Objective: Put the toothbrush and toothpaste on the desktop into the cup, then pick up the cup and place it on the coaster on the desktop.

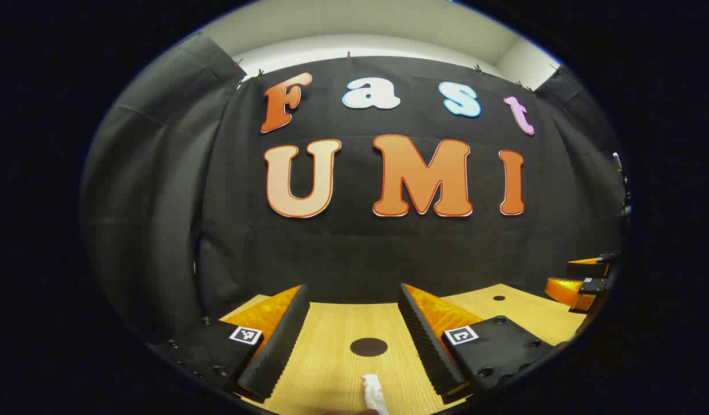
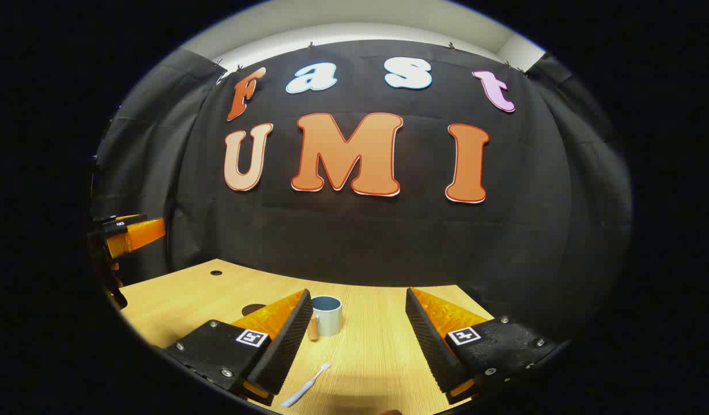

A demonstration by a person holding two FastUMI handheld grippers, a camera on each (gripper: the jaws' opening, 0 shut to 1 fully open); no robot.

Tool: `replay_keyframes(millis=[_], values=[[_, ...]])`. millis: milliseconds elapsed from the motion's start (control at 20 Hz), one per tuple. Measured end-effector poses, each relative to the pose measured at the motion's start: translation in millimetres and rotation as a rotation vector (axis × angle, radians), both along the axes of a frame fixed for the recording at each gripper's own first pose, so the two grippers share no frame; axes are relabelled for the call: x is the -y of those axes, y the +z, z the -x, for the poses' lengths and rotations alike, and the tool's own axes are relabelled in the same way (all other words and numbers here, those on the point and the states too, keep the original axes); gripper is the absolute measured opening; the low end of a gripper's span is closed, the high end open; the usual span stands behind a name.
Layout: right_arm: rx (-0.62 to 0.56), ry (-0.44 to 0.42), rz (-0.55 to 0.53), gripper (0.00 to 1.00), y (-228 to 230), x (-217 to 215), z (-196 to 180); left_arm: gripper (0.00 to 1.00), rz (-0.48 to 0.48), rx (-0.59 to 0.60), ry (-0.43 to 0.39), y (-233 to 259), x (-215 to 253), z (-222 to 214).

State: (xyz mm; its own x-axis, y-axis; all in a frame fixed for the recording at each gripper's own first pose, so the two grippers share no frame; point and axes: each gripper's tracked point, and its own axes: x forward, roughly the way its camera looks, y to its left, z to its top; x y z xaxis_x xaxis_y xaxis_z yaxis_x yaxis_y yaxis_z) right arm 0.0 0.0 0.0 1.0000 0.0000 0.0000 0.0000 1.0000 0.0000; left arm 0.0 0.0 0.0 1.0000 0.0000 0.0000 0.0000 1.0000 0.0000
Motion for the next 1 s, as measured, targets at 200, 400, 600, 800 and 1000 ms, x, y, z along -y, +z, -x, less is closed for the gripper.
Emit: replay_keyframes(millis=[200, 400, 600, 800, 1000], values=[[0.0, 0.009, 0.003, 0.97, 0.6, -1.7, -1.2, 0.99, 0.005, -0.007, 0.007, -3.3, -2.7, -1.8], [-0.015, 0.023, 0.013, 0.97, -3.1, -4.6, -3.0, 0.97, 0.012, -0.017, -0.003, -6.9, -0.9, -4.2], [-0.058, 0.05, -0.01, 0.98, -14.4, -11.1, -3.4, 0.97, 0.023, -0.039, -0.01, -12.4, -0.2, -5.8], [-0.148, 0.06, -0.025, 0.97, -37.3, -17.9, -4.6, 0.99, 0.03, -0.072, -0.019, -23.7, 2.4, -6.8], [-0.286, 0.084, -0.047, 0.94, -67.2, -29.0, -10.1, 0.99, 0.021, -0.103, -0.034, -35.6, 7.4, -6.3]])
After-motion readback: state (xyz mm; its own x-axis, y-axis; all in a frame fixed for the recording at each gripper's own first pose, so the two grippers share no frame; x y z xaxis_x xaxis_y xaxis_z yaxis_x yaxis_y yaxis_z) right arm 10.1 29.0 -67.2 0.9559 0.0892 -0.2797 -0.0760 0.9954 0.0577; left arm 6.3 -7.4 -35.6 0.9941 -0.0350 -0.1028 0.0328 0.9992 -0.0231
